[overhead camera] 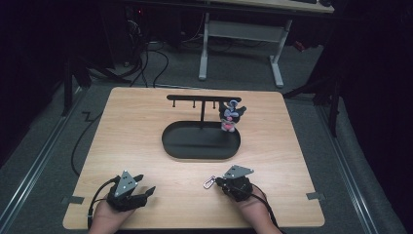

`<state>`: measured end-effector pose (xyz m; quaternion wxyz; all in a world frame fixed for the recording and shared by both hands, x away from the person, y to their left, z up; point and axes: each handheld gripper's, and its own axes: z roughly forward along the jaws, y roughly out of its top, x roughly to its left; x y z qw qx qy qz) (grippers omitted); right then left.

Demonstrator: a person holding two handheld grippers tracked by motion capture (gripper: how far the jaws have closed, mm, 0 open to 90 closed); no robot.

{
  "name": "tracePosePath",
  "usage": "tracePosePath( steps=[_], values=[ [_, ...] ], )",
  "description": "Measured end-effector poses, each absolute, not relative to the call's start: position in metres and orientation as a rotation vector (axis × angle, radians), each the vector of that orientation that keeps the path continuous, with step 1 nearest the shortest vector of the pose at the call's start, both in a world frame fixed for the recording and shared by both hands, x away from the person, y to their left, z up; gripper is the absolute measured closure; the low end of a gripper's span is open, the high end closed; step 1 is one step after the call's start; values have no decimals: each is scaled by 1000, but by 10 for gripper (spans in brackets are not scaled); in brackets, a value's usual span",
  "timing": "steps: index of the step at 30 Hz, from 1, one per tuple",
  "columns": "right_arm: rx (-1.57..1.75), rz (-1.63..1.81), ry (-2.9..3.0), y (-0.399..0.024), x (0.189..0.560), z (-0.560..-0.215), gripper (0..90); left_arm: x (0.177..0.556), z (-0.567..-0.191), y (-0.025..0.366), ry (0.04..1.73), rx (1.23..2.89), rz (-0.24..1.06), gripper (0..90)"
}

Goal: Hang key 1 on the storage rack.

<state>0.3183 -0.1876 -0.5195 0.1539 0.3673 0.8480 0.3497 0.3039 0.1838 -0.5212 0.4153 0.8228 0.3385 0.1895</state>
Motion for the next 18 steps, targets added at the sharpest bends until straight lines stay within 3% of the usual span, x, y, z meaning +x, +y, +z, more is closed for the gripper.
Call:
tracePosePath(
  steps=[18],
  values=[
    [1288,952,2263,-259,301,-515,883,321,-520,154,742,2087,428,381]
  ],
)
